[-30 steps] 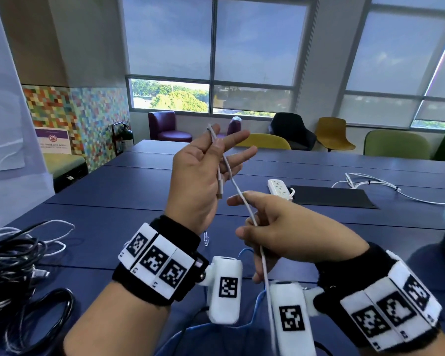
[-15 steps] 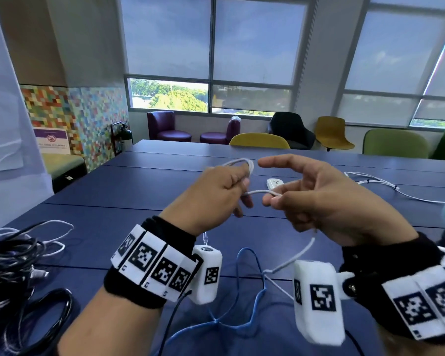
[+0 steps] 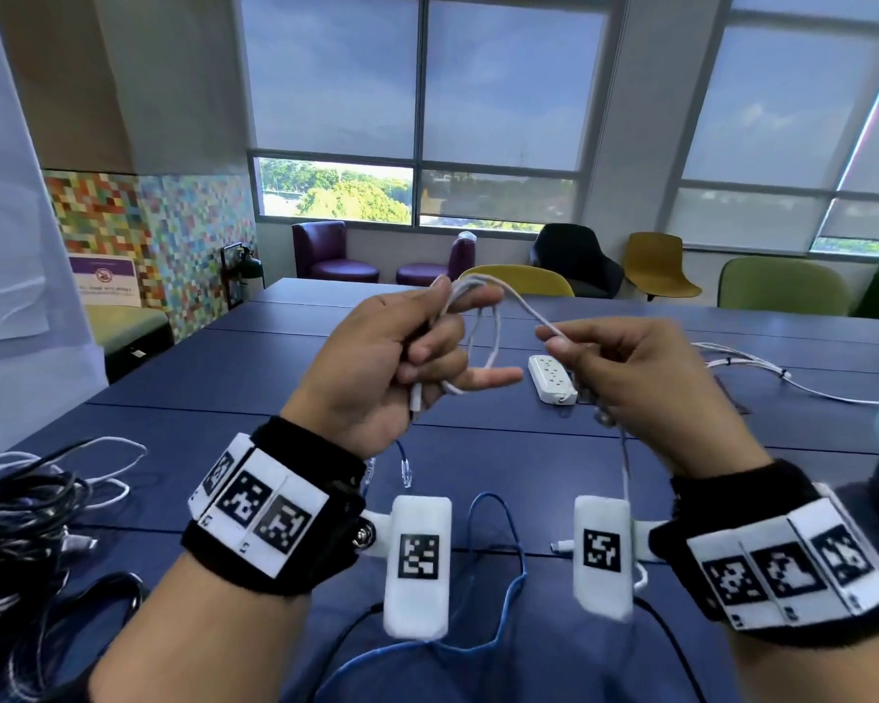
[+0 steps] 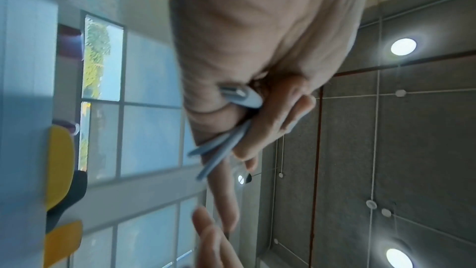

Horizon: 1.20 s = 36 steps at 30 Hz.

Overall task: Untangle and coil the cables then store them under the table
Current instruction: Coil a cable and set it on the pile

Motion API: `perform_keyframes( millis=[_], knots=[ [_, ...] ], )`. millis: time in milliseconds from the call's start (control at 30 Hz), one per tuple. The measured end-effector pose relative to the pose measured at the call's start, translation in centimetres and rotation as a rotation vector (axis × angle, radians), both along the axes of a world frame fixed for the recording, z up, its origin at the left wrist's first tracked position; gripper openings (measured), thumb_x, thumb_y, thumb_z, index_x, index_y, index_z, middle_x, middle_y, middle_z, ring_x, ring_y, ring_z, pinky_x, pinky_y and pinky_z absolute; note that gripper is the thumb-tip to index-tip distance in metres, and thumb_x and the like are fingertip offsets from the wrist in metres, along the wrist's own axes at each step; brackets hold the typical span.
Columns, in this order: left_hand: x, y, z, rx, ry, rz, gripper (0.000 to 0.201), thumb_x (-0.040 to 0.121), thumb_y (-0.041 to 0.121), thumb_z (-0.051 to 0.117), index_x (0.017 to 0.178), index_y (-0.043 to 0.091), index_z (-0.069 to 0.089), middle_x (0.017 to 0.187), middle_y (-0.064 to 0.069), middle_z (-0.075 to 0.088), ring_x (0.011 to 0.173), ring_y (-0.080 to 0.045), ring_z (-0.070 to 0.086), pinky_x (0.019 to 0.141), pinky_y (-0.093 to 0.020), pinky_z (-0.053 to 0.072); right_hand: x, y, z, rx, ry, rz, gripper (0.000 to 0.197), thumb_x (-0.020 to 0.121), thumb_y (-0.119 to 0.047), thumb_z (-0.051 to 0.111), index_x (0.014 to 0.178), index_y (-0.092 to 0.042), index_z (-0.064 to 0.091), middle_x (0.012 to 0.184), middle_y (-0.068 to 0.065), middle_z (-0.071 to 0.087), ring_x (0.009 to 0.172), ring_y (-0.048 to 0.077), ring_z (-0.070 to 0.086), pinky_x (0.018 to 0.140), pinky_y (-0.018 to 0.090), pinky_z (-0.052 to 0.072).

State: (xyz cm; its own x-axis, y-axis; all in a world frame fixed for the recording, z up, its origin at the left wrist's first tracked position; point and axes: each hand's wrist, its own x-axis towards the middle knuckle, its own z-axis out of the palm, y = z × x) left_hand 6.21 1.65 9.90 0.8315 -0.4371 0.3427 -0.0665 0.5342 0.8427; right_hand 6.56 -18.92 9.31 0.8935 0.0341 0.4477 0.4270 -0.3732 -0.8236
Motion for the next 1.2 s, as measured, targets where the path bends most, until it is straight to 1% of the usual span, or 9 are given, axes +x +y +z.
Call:
perform_keyframes(
  millis=[167,333,533,700,767,867,933,1100,1200],
  knots=[
    [0.6,0.2,0.2,-0.287,0.048,-0.034,0.033,0.101,0.018,0.036,0.118,-0.006,0.05,0.052,0.006,0.036,0.037,-0.002,0.03,0.091,-0.053,0.052,-0.7,1.9,-0.5,-0.116,0.184,0.109,0.03,0.103,-0.015,0.046,0.123,-0.031,0.06,0.067,0.01,0.039,0.05,0.019,0.038,0.044,0.028,0.049],
    [1.0,0.9,0.6,-0.398,-0.033,0.228,0.023,0.095,0.012,0.045,0.111,-0.004,0.049,0.079,-0.008,0.069,0.047,-0.008,0.055,0.087,-0.056,0.054,-1.0,3.2,-1.3,-0.329,0.254,0.093,0.019,0.102,-0.021,0.047,0.116,-0.022,0.06,0.064,0.005,0.045,0.044,0.012,0.039,0.044,0.028,0.045],
    [1.6,1.4,0.1,-0.279,-0.113,0.396,0.017,0.103,0.008,0.034,0.118,0.002,0.039,0.113,-0.017,0.07,0.096,-0.04,0.07,0.094,-0.058,0.049,-2.0,3.9,-1.3,-0.677,0.114,0.102,0.036,0.102,-0.031,0.047,0.108,0.001,0.061,0.064,0.009,0.044,0.053,0.01,0.032,0.053,0.027,0.03],
    [1.8,0.2,-0.8,-0.032,-0.151,0.504,0.012,0.104,0.01,0.036,0.102,0.006,0.047,0.124,-0.012,0.067,0.101,-0.034,0.07,0.098,-0.056,0.047,-3.7,4.2,-0.1,-0.721,0.039,0.153,0.037,0.101,-0.034,0.046,0.103,-0.001,0.062,0.061,0.009,0.046,0.049,0.009,0.034,0.061,0.036,0.045],
    [1.6,-0.6,-1.0,0.142,-0.204,0.54,0.019,0.105,0.009,0.036,0.101,0.015,0.055,0.123,-0.007,0.067,0.099,-0.028,0.071,0.091,-0.042,0.052,-4.1,4.1,0.3,-0.72,-0.033,0.146,0.039,0.099,-0.035,0.05,0.087,-0.002,0.064,0.058,0.01,0.044,0.05,0.011,0.036,0.068,0.039,0.046],
    [1.4,-1.5,-1.3,0.404,-0.308,0.505,0.025,0.105,0.006,0.034,0.125,0.008,0.049,0.121,-0.01,0.067,0.097,-0.025,0.071,0.081,-0.026,0.052,-4.4,3.4,1.1,-0.636,-0.116,0.094,0.032,0.093,-0.035,0.061,0.07,-0.013,0.066,0.053,0.005,0.05,0.047,0.01,0.04,0.048,0.02,0.033],
    [1.2,-1.7,-1.5,0.535,-0.36,0.455,0.032,0.105,0.006,0.034,0.135,0.002,0.042,0.114,-0.009,0.069,0.084,-0.02,0.073,0.075,-0.022,0.049,-4.5,2.6,1.5,-0.565,-0.141,0.057,0.02,0.089,-0.028,0.066,0.073,-0.019,0.072,0.048,-0.006,0.051,0.045,0.008,0.043,0.046,0.015,0.033],
    [0.0,-1.8,-1.1,0.796,-0.445,0.388,0.021,0.105,0.008,0.033,0.115,-0.001,0.049,0.088,-0.012,0.072,0.056,-0.02,0.066,0.064,-0.023,0.047,-4.0,0.4,2.0,-0.483,-0.154,0.037,0.015,0.087,-0.015,0.068,0.086,-0.026,0.077,0.056,-0.02,0.059,0.047,0.004,0.048,0.047,0.013,0.035],
    [-0.2,-1.8,-1.3,0.914,-0.455,0.373,0.03,0.104,0.014,0.036,0.118,-0.007,0.052,0.066,-0.005,0.066,0.046,-0.013,0.053,0.056,-0.021,0.045,-3.5,-0.7,2.2,-0.447,-0.173,0.021,0.015,0.086,-0.015,0.07,0.086,-0.029,0.078,0.059,-0.016,0.064,0.046,0.013,0.05,0.047,0.018,0.038]
  ],
)
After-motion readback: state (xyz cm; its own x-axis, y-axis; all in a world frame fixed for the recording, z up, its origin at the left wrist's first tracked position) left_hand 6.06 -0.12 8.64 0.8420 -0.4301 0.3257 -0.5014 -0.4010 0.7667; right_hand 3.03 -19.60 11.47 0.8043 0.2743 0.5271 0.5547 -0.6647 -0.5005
